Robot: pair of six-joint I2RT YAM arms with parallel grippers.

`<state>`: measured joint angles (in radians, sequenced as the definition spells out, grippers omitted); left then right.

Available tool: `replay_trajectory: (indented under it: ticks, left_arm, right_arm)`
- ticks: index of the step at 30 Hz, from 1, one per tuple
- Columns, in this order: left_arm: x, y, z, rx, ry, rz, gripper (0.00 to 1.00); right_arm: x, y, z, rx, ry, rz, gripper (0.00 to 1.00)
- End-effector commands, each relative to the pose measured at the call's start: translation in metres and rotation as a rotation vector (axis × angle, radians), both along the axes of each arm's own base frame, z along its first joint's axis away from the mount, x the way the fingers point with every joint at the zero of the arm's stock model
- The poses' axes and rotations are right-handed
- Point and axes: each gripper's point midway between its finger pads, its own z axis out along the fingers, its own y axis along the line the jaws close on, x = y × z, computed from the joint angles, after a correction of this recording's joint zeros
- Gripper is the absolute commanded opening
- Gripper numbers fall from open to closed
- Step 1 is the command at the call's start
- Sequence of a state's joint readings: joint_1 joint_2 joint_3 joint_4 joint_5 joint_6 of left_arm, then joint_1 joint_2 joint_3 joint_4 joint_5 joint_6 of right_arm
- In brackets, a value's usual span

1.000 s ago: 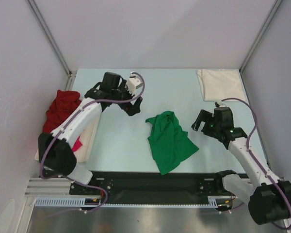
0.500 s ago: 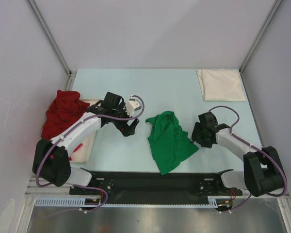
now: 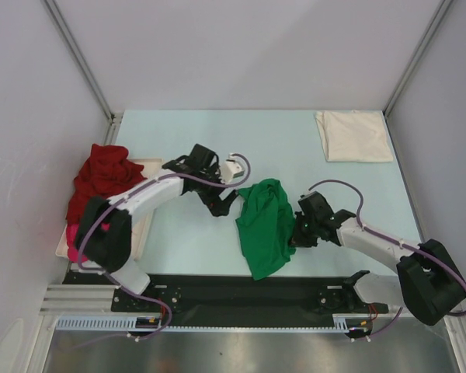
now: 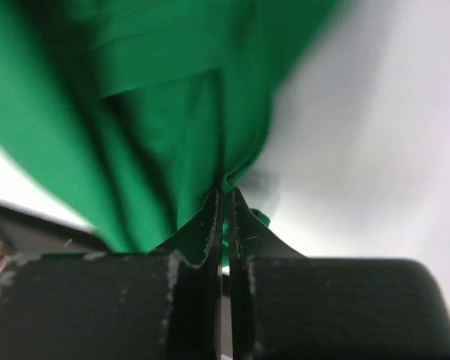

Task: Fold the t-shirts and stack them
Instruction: Flatten the tshirt out

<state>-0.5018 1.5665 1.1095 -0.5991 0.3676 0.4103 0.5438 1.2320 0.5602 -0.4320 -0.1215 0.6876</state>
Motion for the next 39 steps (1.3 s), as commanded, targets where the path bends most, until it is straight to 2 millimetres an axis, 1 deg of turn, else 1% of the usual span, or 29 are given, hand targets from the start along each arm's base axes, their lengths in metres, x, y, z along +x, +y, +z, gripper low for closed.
replay_trajectory:
  ticks: [1, 2, 4, 6, 7, 9, 10, 12, 13, 15, 17, 18, 19, 20, 21, 22, 23, 24, 25, 26, 27, 28, 29, 31, 33, 34, 35, 38, 39]
  left_arm:
    - [0.008, -0.053, 0.007, -0.044, -0.035, -0.107, 1.0]
    - [0.013, -0.064, 0.001, -0.046, -0.031, -0.116, 1.0]
    - [0.012, -0.081, -0.006, -0.059, -0.026, -0.124, 1.0]
    - [0.016, -0.095, -0.02, -0.068, -0.027, -0.131, 1.0]
    - [0.019, -0.098, -0.026, -0.066, -0.019, -0.121, 0.95]
    - [0.02, -0.103, -0.037, -0.055, 0.006, -0.12, 0.77]
    - [0.021, -0.103, -0.038, -0.053, 0.012, -0.111, 0.5]
    - [0.024, -0.1, -0.038, -0.039, -0.001, -0.099, 0.3]
    - [0.025, -0.099, -0.035, -0.037, -0.016, -0.101, 0.02]
    - [0.031, -0.093, -0.025, -0.025, -0.053, -0.081, 0.0]
    - [0.033, -0.088, -0.003, -0.03, -0.095, -0.073, 0.0]
    - [0.04, -0.083, 0.009, -0.021, -0.127, -0.052, 0.0]
    - [0.043, -0.079, 0.024, -0.027, -0.156, -0.043, 0.0]
    - [0.045, -0.072, 0.047, -0.043, -0.193, -0.028, 0.0]
    - [0.054, -0.064, 0.071, -0.069, -0.231, 0.003, 0.0]
    - [0.058, -0.058, 0.088, -0.085, -0.259, 0.02, 0.0]
    - [0.058, -0.049, 0.123, -0.115, -0.312, 0.035, 0.01]
    - [0.061, -0.036, 0.14, -0.125, -0.337, 0.059, 0.0]
    - [0.061, -0.029, 0.156, -0.129, -0.371, 0.055, 0.0]
    - [0.053, -0.016, 0.186, -0.146, -0.428, 0.062, 0.0]
    - [0.052, -0.004, 0.198, -0.138, -0.468, 0.065, 0.0]
    - [0.045, 0.005, 0.211, -0.132, -0.496, 0.071, 0.0]
    - [0.033, 0.016, 0.237, -0.152, -0.562, 0.076, 0.0]
    - [0.018, 0.03, 0.262, -0.163, -0.637, 0.071, 0.0]
    - [-0.003, 0.042, 0.287, -0.188, -0.689, 0.074, 0.0]
    - [-0.01, 0.045, 0.289, -0.188, -0.671, 0.078, 0.0]
    - [-0.015, 0.046, 0.298, -0.21, -0.68, 0.076, 0.0]
    - [-0.021, 0.044, 0.294, -0.228, -0.656, 0.068, 0.0]
    - [-0.019, 0.044, 0.292, -0.228, -0.65, 0.076, 0.0]
  right_arm:
    - [-0.015, 0.042, 0.018, 0.173, 0.015, 0.035, 0.0]
    - [-0.023, 0.05, 0.018, 0.183, 0.026, 0.07, 0.0]
    - [-0.028, 0.051, 0.021, 0.172, 0.032, 0.076, 0.0]
    - [-0.028, 0.042, 0.022, 0.137, 0.013, 0.063, 0.0]
    - [-0.027, 0.037, 0.023, 0.125, -0.002, 0.048, 0.0]
    - [-0.023, 0.03, 0.028, 0.129, -0.037, 0.029, 0.0]
    - [-0.02, 0.025, 0.029, 0.128, -0.039, 0.01, 0.0]
    - [-0.018, 0.018, 0.033, 0.118, -0.049, -0.003, 0.0]
    - [-0.014, 0.013, 0.036, 0.115, -0.058, -0.02, 0.0]
    - [-0.008, 0.009, 0.052, 0.118, -0.102, -0.014, 0.0]
    - [0.004, 0.0, 0.07, 0.111, -0.149, -0.034, 0.0]
    - [0.012, -0.003, 0.092, 0.11, -0.204, -0.031, 0.0]
    - [0.018, -0.006, 0.105, 0.112, -0.237, -0.03, 0.0]
    - [0.026, -0.011, 0.118, 0.113, -0.272, -0.045, 0.0]
    - [0.035, -0.012, 0.154, 0.136, -0.346, -0.048, 0.0]
    - [0.04, -0.016, 0.17, 0.122, -0.392, -0.03, 0.0]
    - [0.049, -0.025, 0.192, 0.109, -0.446, -0.059, 0.0]
    - [0.053, -0.03, 0.229, 0.111, -0.516, -0.067, 0.0]
    - [0.056, -0.035, 0.251, 0.104, -0.571, -0.067, 0.0]
    - [0.057, -0.038, 0.27, 0.108, -0.616, -0.075, 0.0]
    - [0.058, -0.039, 0.289, 0.122, -0.659, -0.08, 0.0]
    - [0.056, -0.039, 0.33, 0.167, -0.751, -0.079, 0.0]
    - [0.052, -0.034, 0.347, 0.204, -0.784, -0.058, 0.0]
    - [0.041, -0.03, 0.397, 0.281, -0.891, -0.033, 0.0]
    - [0.03, -0.02, 0.425, 0.356, -0.939, 0.01, 0.0]
    - [0.023, -0.019, 0.444, 0.392, -0.976, 0.022, 0.0]
    - [0.019, -0.016, 0.45, 0.418, -0.984, 0.037, 0.0]
    - [0.013, -0.015, 0.471, 0.444, -1.033, 0.05, 0.0]
    - [0.015, -0.016, 0.472, 0.428, -1.039, 0.046, 0.0]
